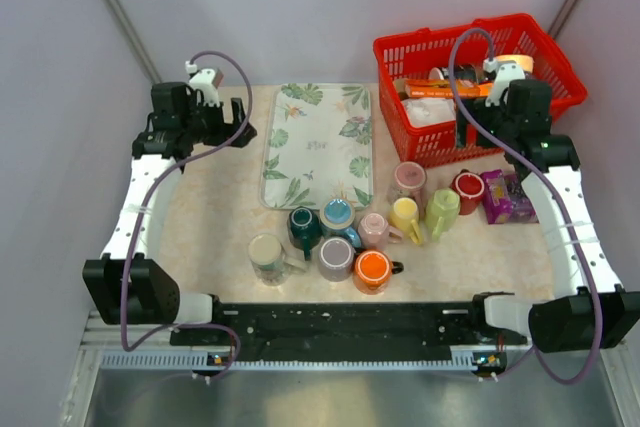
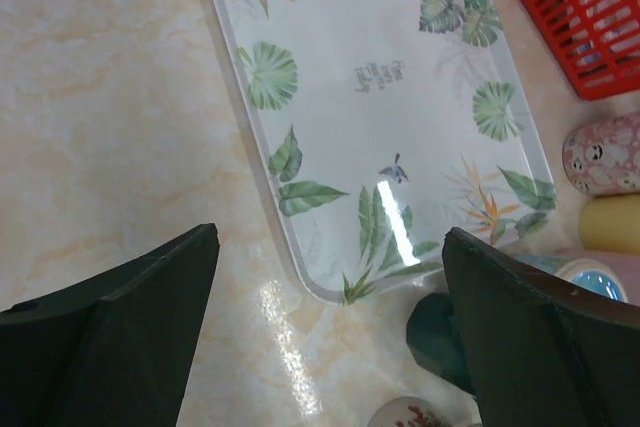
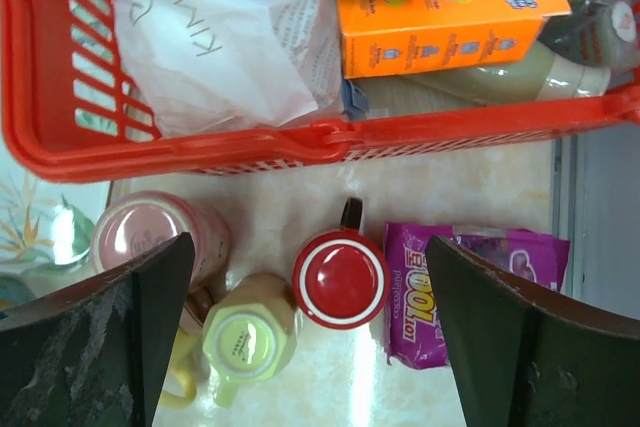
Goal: Turn the mug right side up
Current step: Turn over the cup at the center of the board.
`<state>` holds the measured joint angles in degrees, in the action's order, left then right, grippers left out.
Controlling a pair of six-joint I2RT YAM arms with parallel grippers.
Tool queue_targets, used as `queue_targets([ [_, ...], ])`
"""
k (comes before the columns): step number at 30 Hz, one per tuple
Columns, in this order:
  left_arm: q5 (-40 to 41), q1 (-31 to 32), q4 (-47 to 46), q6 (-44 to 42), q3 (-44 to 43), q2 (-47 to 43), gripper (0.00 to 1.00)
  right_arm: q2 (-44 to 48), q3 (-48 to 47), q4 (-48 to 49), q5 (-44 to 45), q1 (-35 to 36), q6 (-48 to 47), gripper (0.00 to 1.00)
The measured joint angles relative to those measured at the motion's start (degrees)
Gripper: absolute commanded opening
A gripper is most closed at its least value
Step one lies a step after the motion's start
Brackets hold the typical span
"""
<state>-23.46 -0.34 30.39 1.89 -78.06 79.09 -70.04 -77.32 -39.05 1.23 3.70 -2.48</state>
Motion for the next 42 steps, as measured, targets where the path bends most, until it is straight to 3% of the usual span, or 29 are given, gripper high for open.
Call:
queue_targets([
  [7,-6.7,0.7,4.0,-7.5,5.0,-3.8,0.99,2.5,3.4,0.3,-16.2,0.3,-10.0,0.99],
  [11,-8.9,3.3,6.3,-12.1,9.0,-7.0,0.99,2.7,4.3,0.1,-20.2,5.4,-14.1,0.94],
  [17,-8.9,5.6,8.0,-17.2,17.3,-11.3,0.97,-1.3,4.9,0.8,-20.3,19.4,-17.9,0.89],
  [22,-6.6,6.4,8.6,-19.7,21.7,-11.8,0.94,-6.4,8.4,4.6,-20.0,26.1,-18.4,0.89],
  [31,-5.6,6.5,7.6,-19.9,26.4,-15.4,0.94,-14.5,11.5,9.8,-21.0,31.5,-17.0,0.89],
  [37,-8.0,6.5,8.8,-21.6,26.4,-17.4,0.99,-20.6,7.1,9.9,-21.7,32.3,-16.8,0.89],
  [42,-12.5,6.5,16.1,-26.3,22.4,-18.4,0.99,-22.2,2.0,7.6,-21.6,32.6,-16.8,0.89],
])
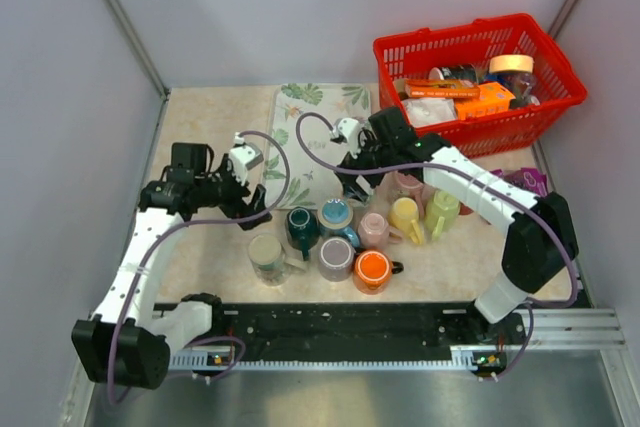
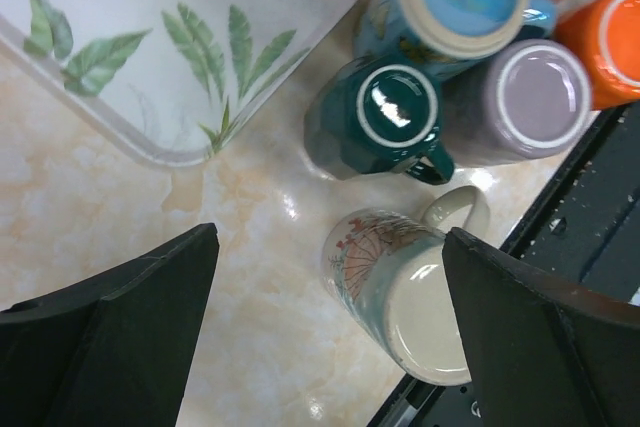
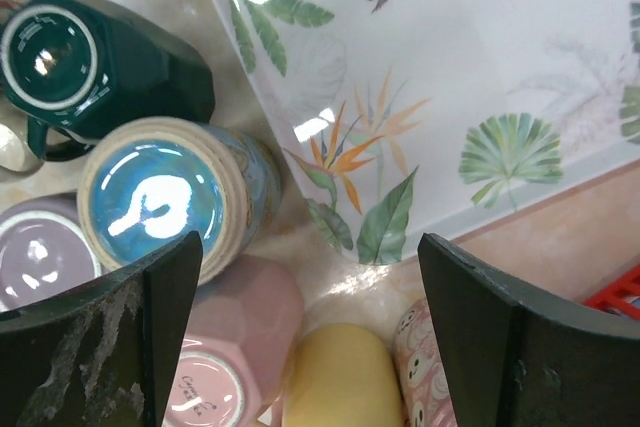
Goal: Turn the mug right side up
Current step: Turn over the cup at the center of the board.
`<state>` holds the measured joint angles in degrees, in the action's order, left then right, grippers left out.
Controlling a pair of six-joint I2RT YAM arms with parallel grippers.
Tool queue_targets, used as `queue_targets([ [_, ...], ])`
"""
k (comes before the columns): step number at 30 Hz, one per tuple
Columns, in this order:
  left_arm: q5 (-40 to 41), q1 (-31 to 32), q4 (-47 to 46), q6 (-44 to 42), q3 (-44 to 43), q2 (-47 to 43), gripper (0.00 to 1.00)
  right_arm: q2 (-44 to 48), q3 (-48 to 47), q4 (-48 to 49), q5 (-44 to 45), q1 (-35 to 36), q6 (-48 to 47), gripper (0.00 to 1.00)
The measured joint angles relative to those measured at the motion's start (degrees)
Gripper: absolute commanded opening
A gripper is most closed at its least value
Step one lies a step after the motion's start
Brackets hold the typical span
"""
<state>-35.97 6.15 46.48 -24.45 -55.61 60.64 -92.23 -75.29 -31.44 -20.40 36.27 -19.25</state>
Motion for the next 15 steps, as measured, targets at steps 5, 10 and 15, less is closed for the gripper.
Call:
queue_targets([
  [5,-5.4,0.2,7.7,-6.2,-6.1,-1.1,0.99,0.2,-4.3,-2.4,-0.4,0.0,-0.2,0.86],
  [10,-0.7,0.3,10.6,-8.5,-6.4,-5.1,0.99,1.3,-3.8,-3.5,-1.9,1.4,-1.4,0.85],
  [15,19.6,0.2,8.4,-0.5,-6.3,-9.7,0.99,3.8,-2.7,-2.5,-4.2,5.1,-3.6,0.85],
])
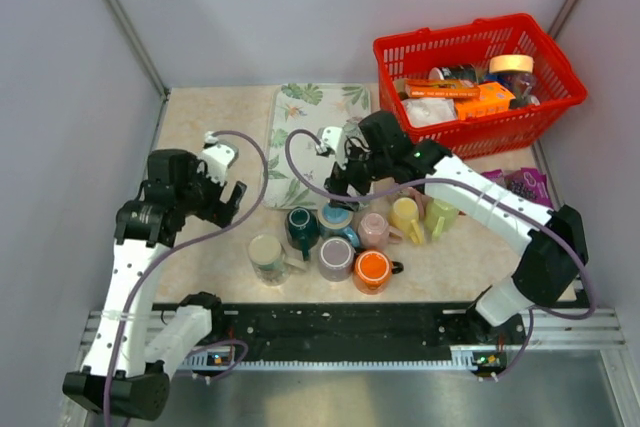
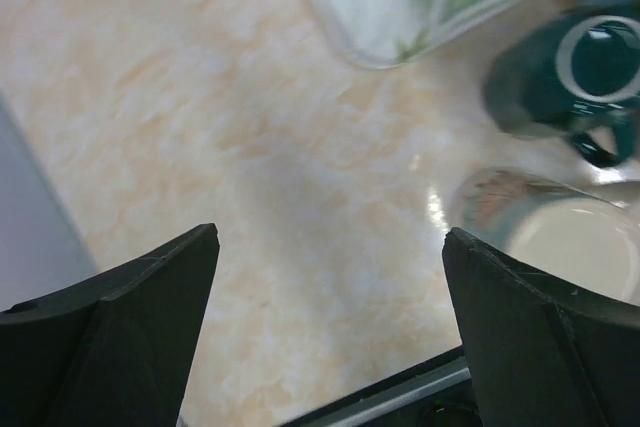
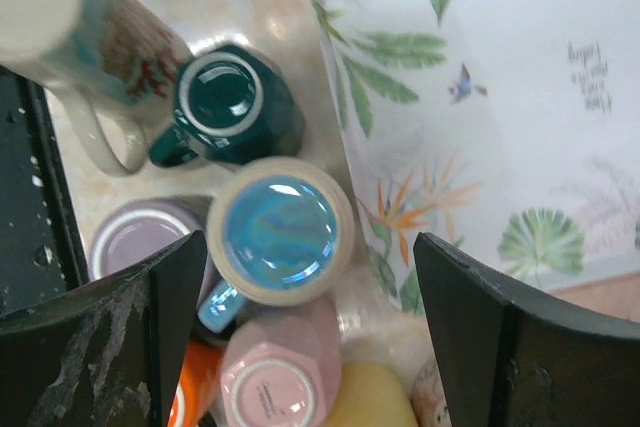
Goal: Turn the mug right side up
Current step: Turn over the cup at the center of the board.
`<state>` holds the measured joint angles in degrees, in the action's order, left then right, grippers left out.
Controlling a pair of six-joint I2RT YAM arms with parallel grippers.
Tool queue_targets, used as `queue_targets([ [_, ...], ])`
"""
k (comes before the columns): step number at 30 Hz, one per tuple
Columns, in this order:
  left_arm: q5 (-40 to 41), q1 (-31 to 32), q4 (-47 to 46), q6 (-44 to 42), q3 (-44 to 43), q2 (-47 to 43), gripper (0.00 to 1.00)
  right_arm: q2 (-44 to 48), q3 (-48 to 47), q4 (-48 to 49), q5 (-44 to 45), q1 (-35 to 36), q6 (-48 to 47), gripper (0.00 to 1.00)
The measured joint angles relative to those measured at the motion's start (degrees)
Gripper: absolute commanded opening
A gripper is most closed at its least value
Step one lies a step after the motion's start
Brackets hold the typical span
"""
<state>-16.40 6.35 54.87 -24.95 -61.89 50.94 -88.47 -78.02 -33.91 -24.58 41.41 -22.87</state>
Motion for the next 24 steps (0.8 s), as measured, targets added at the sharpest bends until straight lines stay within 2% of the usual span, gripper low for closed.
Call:
queue_targets([
  [4,12.0,-4.4,0.4,6.5,-1.2,0.0,0.99,1.5,0.4,3.5,-1.2,4.6,-0.1,0.85],
  [9,16.5,-12.4,3.9,14.9,-4.5,-0.8,0.99,1.5,0.4,5.5,-1.5,10.5,0.0,0.84],
  [16,10.8,-21.4,6.1,28.8,-9.4,-4.4,0.99,-2.0,-2.0,4.5,-0.8,15.0,-3.1,0.78],
  [21,4.5,-22.6,6.0,35.0,-7.1,-11.1,0.99,-4.1,0.5,5.8,0.6,19.2,-1.8,0.75],
  [24,1.7,-23.5,6.5,36.7,-7.8,-12.2,0.99,-5.1,2.6,7.2,1.7,21.6,-0.7,0.75],
])
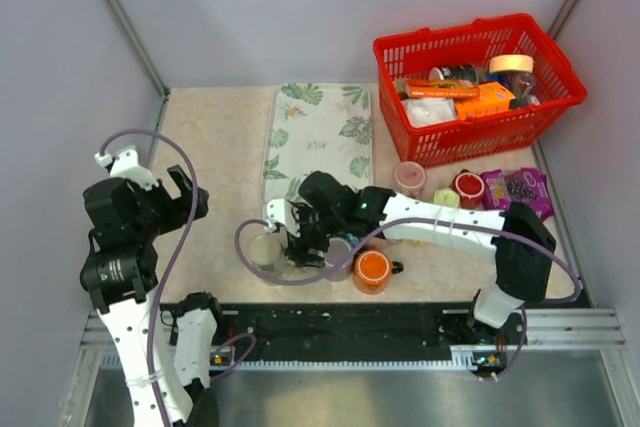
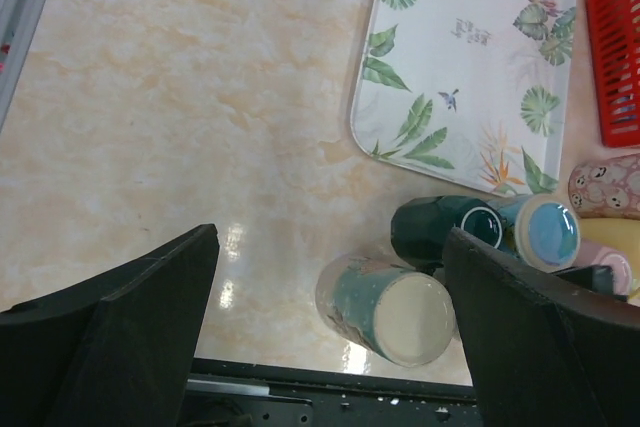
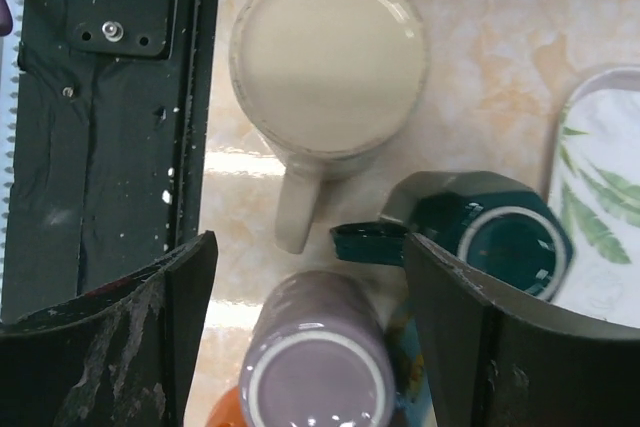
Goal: Turn the mug right side up
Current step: Turn over the cup at the center of the board.
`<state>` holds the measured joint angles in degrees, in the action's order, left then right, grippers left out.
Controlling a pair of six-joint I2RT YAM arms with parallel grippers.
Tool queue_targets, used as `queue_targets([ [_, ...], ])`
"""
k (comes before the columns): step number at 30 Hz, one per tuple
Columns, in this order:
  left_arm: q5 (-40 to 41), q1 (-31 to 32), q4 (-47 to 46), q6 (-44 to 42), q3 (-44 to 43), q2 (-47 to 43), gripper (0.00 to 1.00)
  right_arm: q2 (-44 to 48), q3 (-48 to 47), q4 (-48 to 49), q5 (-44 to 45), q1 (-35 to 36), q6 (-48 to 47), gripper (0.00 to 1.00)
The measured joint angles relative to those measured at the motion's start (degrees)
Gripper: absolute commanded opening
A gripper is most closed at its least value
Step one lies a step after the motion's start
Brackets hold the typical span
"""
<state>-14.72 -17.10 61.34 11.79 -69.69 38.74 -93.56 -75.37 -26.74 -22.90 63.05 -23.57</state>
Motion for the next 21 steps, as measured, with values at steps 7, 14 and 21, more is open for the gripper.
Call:
queue_targets([
  [7,3.5,-1.7,0.3,1.9,-0.2,0.2,0.99,-4.0,2.9,5.7,5.1,4.6,3.2,0.75],
  [14,10.7,-1.8,0.4,2.1,-0.2,-0.8,0.99,-8.3,3.1,11.3,10.9,6.5,6.7,0.71],
  [21,15.8,-1.8,0.4,2.0,-0.5,-1.4,0.99,-12.9,3.1,14.2,14.6,7.7,9.9,0.55],
])
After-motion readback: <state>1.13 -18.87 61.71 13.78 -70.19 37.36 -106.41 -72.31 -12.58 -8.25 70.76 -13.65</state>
